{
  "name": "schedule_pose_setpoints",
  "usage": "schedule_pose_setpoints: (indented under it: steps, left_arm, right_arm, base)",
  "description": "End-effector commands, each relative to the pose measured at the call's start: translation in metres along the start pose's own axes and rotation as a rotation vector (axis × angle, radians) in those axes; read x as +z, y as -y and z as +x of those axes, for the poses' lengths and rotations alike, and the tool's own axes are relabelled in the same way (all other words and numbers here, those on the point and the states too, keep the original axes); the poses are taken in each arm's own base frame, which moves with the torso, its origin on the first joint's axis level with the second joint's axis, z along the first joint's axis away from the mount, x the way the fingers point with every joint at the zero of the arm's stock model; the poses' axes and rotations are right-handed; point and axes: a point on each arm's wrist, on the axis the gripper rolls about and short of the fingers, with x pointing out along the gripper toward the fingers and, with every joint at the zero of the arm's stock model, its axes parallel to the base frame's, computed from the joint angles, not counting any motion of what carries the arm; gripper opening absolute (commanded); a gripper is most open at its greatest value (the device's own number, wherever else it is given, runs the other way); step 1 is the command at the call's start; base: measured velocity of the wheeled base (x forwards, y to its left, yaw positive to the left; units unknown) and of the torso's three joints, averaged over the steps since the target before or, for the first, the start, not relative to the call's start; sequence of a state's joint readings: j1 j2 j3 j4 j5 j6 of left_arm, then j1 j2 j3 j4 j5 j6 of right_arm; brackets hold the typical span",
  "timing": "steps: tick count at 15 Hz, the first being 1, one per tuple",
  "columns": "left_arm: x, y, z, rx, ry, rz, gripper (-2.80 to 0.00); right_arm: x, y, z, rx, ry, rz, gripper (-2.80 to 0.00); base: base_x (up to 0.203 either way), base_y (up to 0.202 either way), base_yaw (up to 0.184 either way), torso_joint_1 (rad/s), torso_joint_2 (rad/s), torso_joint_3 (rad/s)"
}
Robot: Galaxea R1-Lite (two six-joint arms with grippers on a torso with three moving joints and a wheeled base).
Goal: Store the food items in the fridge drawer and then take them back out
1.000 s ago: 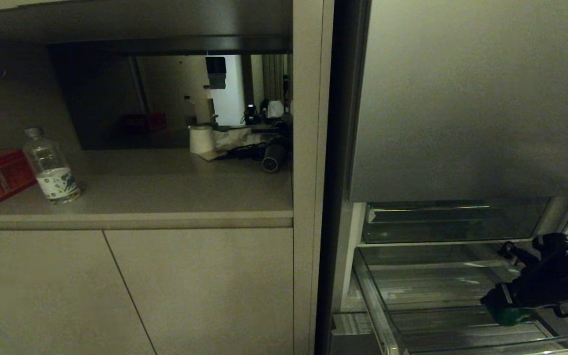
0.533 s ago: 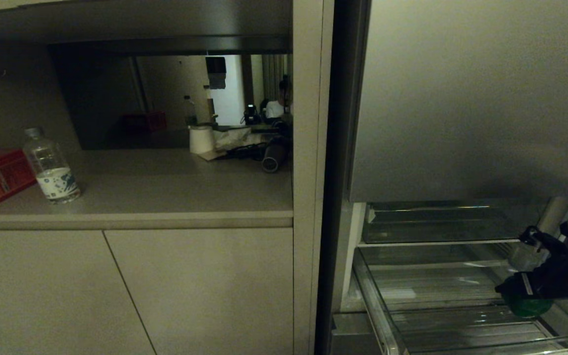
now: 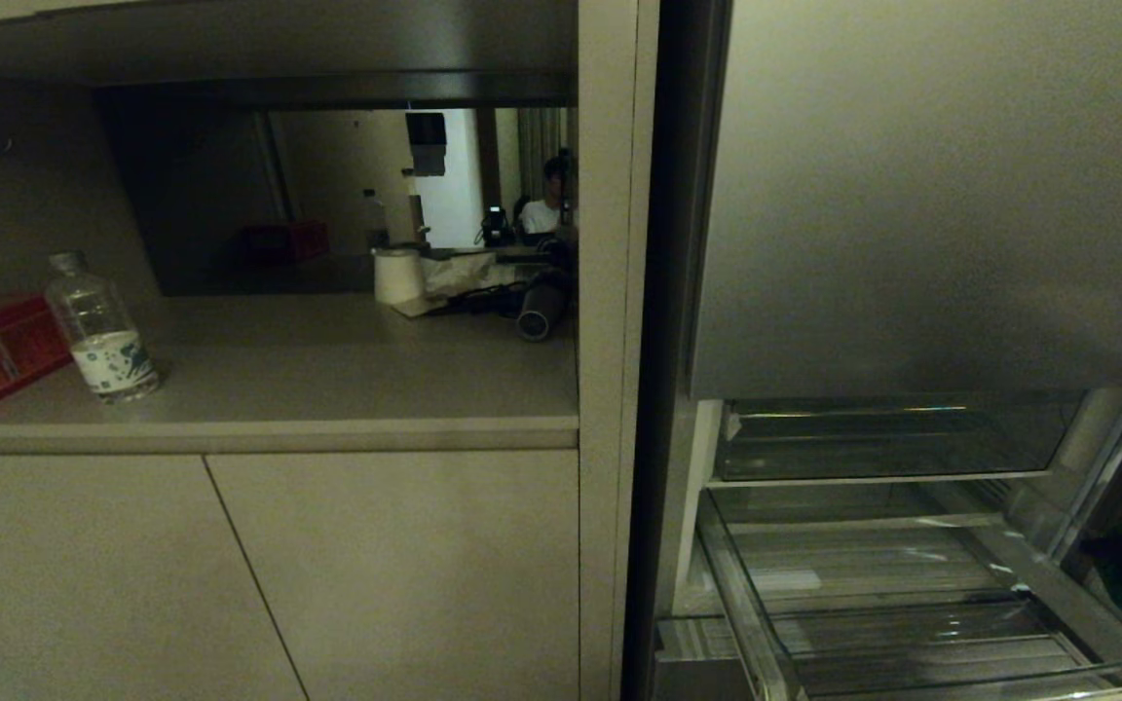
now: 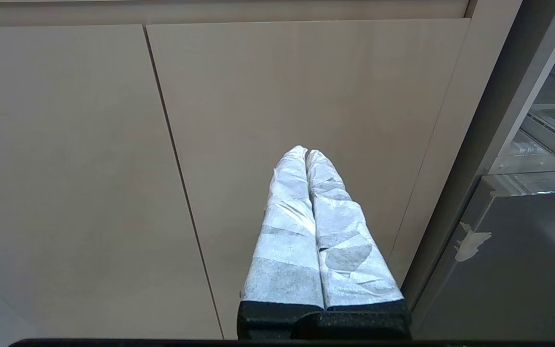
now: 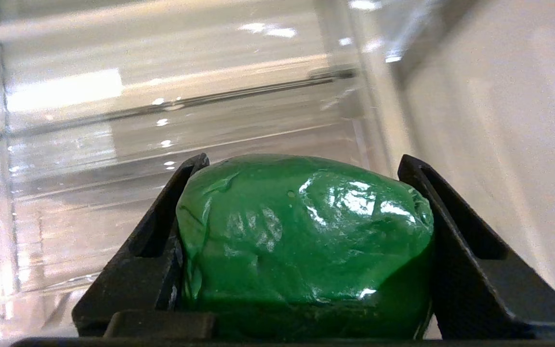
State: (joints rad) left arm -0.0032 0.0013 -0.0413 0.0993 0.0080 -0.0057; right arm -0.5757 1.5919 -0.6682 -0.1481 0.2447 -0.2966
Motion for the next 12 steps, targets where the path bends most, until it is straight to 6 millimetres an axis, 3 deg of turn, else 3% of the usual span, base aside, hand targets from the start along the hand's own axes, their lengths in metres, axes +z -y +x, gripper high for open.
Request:
schedule_pose_setpoints:
  steps: [1, 6, 10, 12]
  left_arm:
    - [0.0, 0.0, 0.0, 0.0, -0.001, 0.0, -2.8]
    - [0.0, 0.0, 0.0, 0.0, -0.001, 0.0, -2.8]
    - [0.0, 0.0, 0.0, 0.0, -0.001, 0.0, -2.8]
    - [0.0, 0.0, 0.0, 0.0, -0.001, 0.0, -2.8]
  right_arm:
    - [-0.006, -0.01, -0.051, -0.052, 0.132, -0.01, -2.8]
    - [-0.045, -0.035, -0.098, -0.083, 0.239, -0.025, -2.8]
    - [-0.076, -0.051, -0.117, -0.103, 0.293, -0.045, -2.8]
    - [-0.084, -0.055, -0.122, -0.111, 0.313, -0.051, -2.8]
  base:
    - [0.0, 0.0, 0.0, 0.0, 0.0, 0.0]
    - [0.0, 0.0, 0.0, 0.0, 0.0, 0.0]
    - [0.0, 0.002, -0.014, -0.001, 0.0, 0.0]
    - [0.005, 0.005, -0.157, -0.002, 0.0, 0.002]
